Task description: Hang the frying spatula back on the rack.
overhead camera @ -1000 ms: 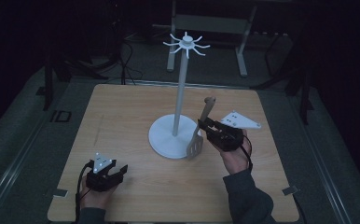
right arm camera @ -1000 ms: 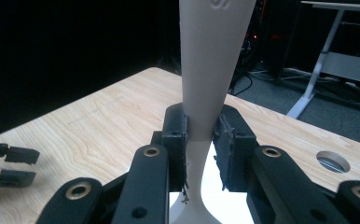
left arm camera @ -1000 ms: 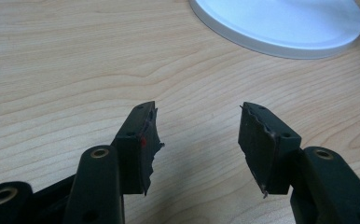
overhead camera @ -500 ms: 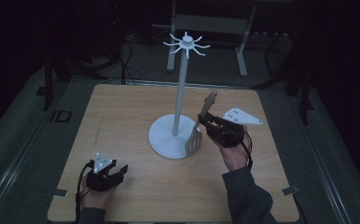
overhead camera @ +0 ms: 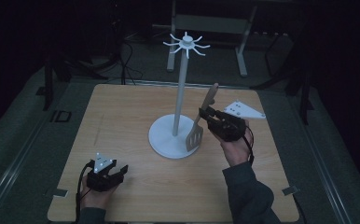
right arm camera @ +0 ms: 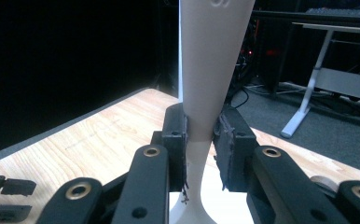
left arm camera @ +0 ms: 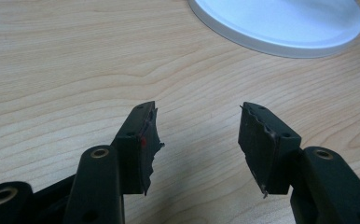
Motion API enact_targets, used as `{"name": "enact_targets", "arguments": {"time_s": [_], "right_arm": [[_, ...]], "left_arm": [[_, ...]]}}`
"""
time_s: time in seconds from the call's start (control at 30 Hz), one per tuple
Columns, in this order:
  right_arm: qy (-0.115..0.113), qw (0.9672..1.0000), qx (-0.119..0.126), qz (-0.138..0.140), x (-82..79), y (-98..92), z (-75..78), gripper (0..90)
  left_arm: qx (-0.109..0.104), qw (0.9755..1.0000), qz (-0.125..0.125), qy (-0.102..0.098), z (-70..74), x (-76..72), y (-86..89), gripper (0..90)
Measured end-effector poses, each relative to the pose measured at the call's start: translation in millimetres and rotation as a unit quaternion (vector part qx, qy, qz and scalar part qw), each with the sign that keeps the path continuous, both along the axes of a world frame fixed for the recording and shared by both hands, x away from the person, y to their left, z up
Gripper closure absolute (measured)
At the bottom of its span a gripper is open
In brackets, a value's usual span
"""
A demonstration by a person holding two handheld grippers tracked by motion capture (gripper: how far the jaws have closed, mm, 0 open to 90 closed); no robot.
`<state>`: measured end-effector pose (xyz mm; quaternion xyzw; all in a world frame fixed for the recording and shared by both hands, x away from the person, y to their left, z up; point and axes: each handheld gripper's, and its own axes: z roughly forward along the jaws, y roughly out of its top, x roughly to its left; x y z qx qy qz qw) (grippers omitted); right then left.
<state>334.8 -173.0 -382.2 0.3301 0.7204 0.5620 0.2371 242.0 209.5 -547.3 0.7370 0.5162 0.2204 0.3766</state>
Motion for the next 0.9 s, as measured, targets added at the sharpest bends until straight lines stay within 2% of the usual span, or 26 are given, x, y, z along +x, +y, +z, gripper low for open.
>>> {"name": "enact_targets", "arguments": {"time_s": [0.5,0.9], "right_arm": [[-0.005,0.9999,0.013,-0.003,7.2,-1.1,13.1,75.0],[-0.01,0.9999,0.008,-0.003,11.8,-1.3,26.4,75.0]], "left_arm": [[-0.004,1.0,0.002,-0.002,0.2,-0.2,0.7,47.0],[-0.005,1.0,0.002,-0.002,0.2,-0.2,0.8,47.0]]}}
